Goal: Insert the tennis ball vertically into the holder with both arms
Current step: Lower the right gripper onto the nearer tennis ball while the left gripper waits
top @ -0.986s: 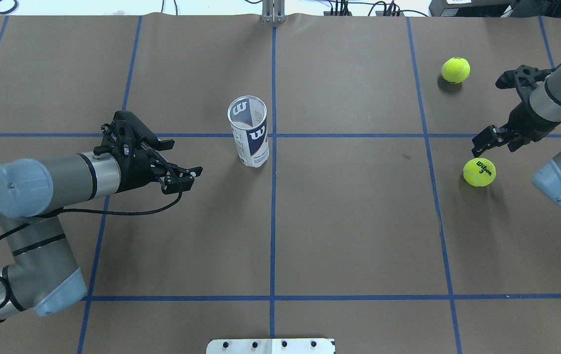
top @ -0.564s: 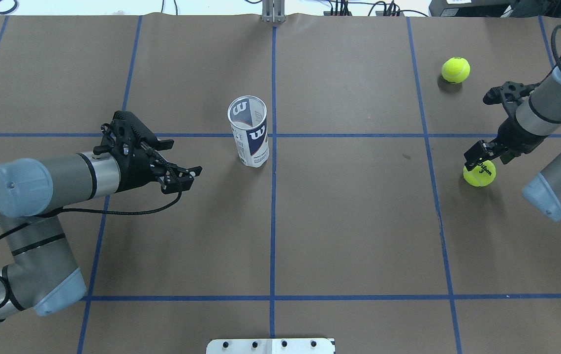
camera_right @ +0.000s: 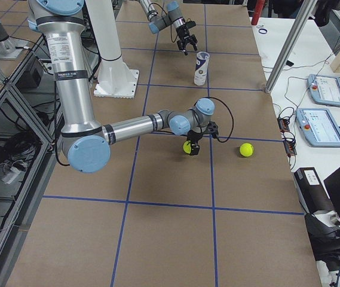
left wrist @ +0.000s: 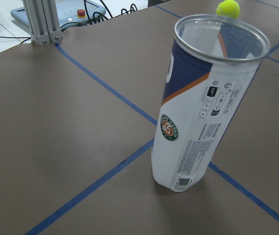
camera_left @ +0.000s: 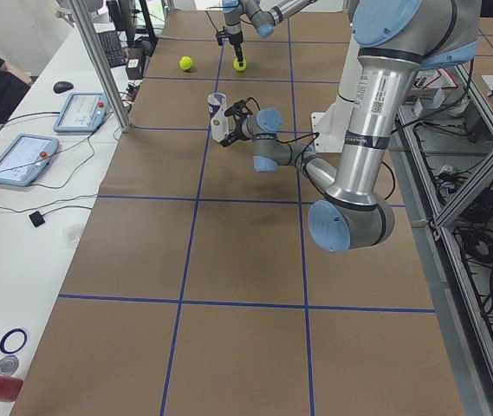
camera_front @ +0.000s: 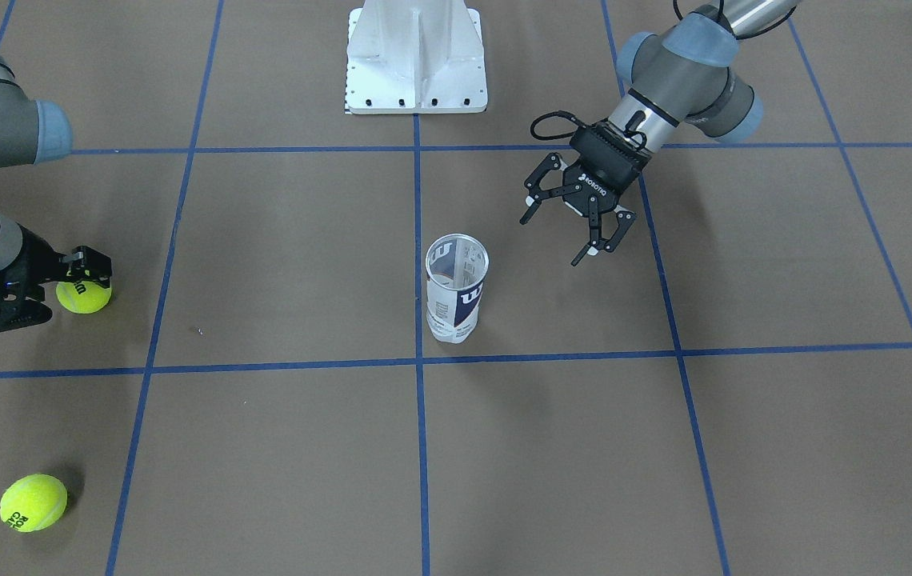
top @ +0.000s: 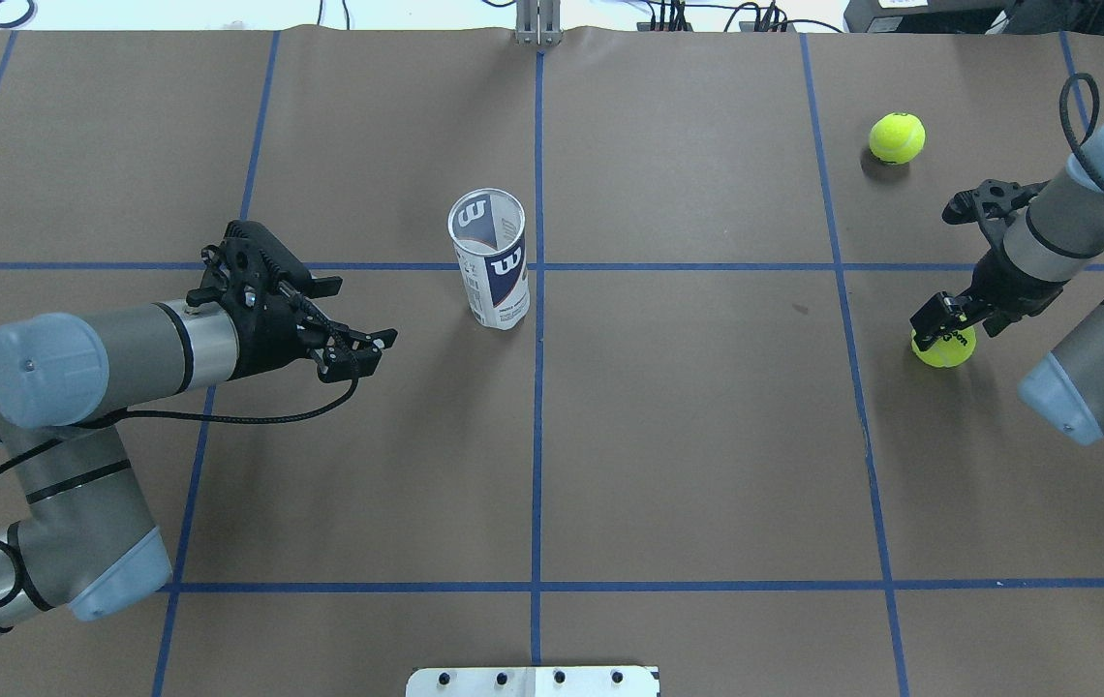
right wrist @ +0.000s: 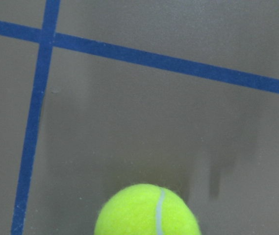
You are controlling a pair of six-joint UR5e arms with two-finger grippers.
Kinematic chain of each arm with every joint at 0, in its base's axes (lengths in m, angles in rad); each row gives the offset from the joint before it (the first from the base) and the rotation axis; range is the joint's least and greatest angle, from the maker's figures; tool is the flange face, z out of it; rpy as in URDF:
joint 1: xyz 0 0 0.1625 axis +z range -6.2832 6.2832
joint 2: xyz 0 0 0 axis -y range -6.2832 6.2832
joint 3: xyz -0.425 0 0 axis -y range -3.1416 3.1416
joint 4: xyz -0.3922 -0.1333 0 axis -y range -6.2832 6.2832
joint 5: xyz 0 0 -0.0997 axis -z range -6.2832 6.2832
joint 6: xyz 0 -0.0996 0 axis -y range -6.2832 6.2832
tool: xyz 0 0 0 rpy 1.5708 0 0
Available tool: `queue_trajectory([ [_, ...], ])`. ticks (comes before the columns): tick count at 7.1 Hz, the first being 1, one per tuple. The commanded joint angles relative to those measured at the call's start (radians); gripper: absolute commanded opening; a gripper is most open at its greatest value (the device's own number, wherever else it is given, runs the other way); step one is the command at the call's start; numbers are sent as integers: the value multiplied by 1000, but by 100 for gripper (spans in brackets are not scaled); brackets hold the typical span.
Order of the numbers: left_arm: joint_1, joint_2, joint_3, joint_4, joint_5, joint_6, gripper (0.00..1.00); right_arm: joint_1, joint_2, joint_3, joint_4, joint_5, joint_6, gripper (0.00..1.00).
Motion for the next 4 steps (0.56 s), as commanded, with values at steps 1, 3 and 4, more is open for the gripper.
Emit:
queue_trajectory([
  [1, 0, 0, 1, -16, 2, 4, 99, -9, 10, -16, 0, 1, -1, 99],
  [3, 0, 1, 5, -16, 2, 13, 99, -9, 18, -16, 0, 1, 0, 96],
  [4, 0, 0, 4, -16, 2, 10, 99, -9, 21, -17, 0, 3, 11, 78],
])
